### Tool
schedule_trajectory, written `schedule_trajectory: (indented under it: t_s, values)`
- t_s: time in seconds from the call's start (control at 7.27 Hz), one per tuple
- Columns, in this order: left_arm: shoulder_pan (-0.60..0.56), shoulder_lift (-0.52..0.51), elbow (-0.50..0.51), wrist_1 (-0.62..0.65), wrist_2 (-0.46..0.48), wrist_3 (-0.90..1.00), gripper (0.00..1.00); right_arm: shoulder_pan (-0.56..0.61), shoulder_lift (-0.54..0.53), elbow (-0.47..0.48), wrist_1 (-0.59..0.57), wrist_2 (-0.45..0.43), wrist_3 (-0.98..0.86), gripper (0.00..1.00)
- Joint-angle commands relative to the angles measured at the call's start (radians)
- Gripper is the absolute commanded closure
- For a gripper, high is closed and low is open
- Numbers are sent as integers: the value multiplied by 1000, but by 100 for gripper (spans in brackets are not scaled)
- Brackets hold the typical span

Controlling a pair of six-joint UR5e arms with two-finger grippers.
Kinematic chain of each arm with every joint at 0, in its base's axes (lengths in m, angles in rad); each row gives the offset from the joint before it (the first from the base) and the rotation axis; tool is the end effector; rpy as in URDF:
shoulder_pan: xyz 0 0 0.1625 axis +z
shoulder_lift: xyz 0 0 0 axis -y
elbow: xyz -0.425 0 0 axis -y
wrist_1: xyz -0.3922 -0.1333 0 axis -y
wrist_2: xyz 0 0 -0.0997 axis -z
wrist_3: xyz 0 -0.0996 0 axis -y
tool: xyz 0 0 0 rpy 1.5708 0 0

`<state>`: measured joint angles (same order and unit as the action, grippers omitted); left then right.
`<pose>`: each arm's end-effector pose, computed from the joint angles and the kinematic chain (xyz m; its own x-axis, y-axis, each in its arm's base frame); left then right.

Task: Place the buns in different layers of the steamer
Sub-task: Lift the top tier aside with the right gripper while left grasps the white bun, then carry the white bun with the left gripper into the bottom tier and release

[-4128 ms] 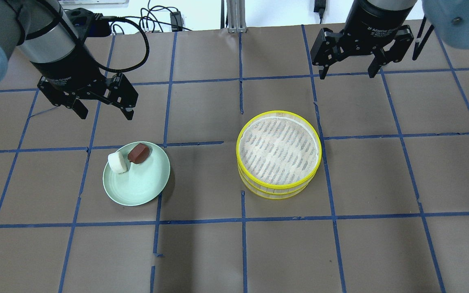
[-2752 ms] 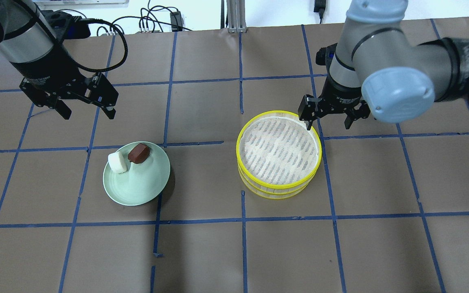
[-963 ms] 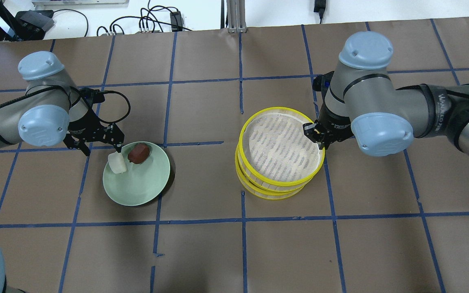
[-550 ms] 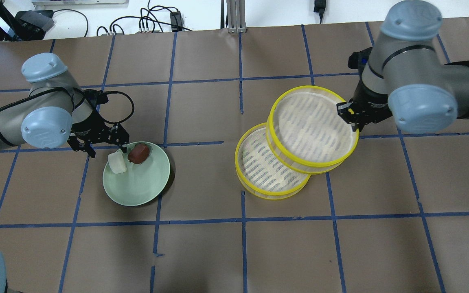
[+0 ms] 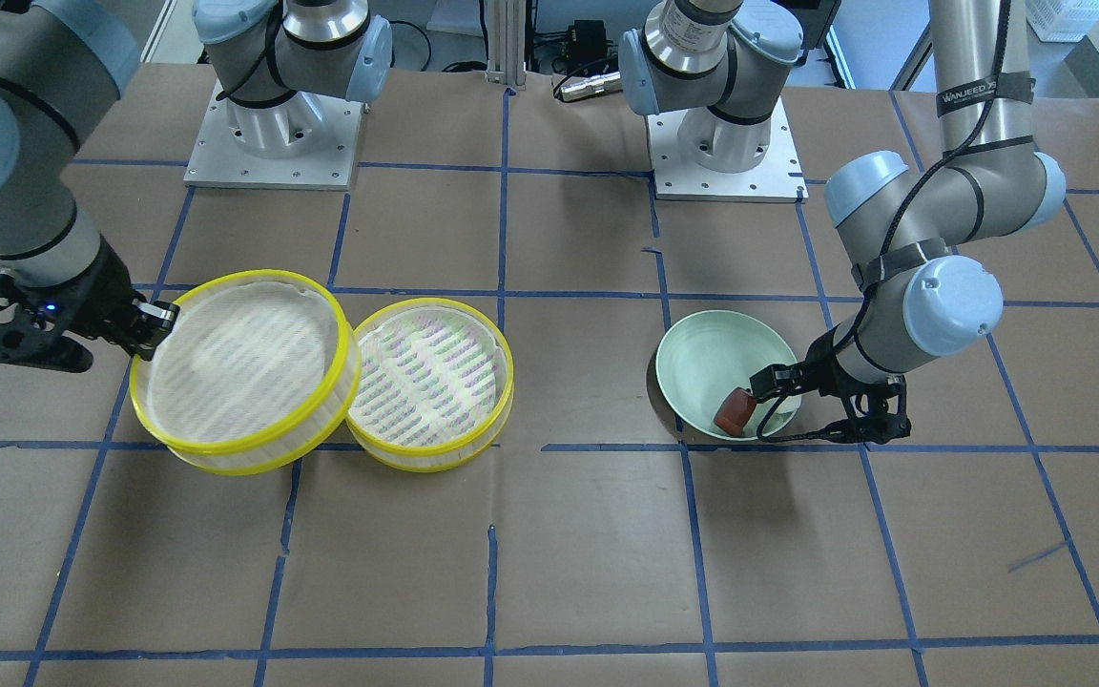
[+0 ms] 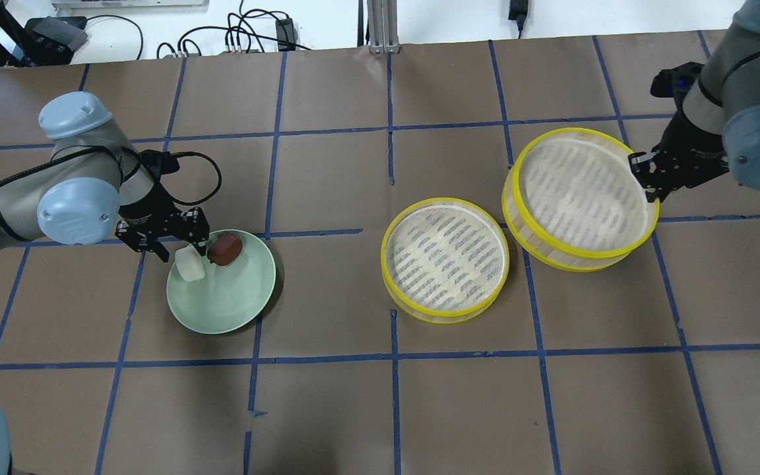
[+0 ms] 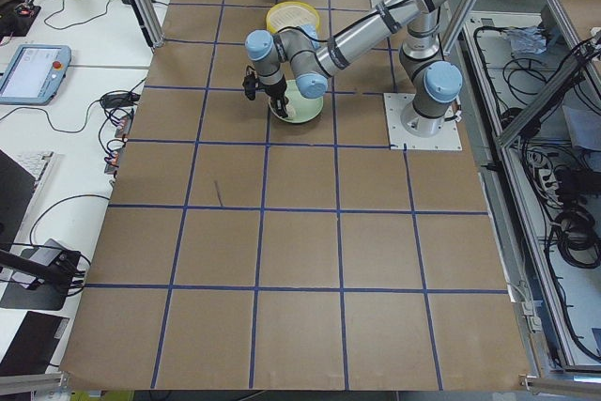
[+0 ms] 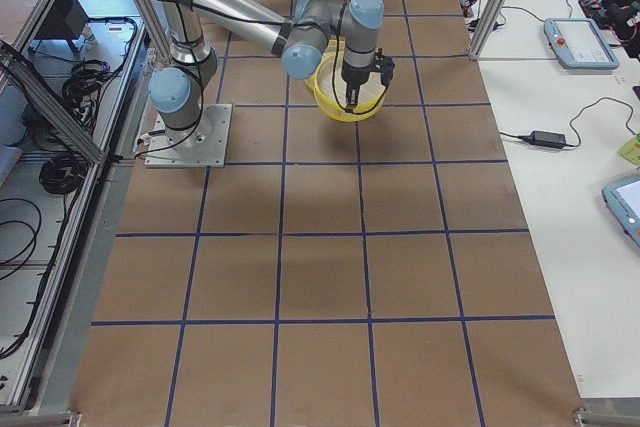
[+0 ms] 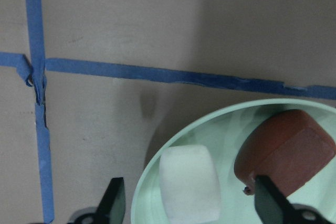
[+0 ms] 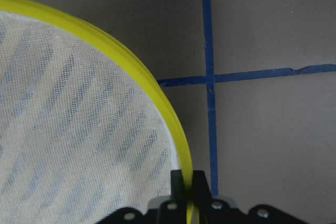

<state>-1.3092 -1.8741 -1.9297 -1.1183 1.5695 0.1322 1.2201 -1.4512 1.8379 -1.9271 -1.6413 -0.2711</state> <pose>0.0038 -0.5301 0.2088 -0.9908 -0.1321 0.0287 -0.1234 0.9707 0.2062 -0.0568 -0.5229 0.3342 -0.9953 0.0769 0.0597 0.0798 0.9956 0.0481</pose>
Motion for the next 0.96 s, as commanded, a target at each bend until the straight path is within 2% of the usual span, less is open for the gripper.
schedule_trajectory:
  t_s: [0.0,0.28,0.41,0.55,0.83]
  values:
    - [1,13,0,0,1,3,100,-28,5,1,-3,-2,-25,95]
    - [-21,60,37,18,10,4,100,-28,5,1,-3,-2,-25,95]
    - [-69,123,81,-39,13,-9,100,-30,5,1,-4,-2,-25,95]
    - [-173,166,144,-123,-11,-155,100,-30,5,1,-3,-2,-25,95]
    - [-403,147,214,-109,-135,-526,100,-36,3,1,-1,0,-25,96]
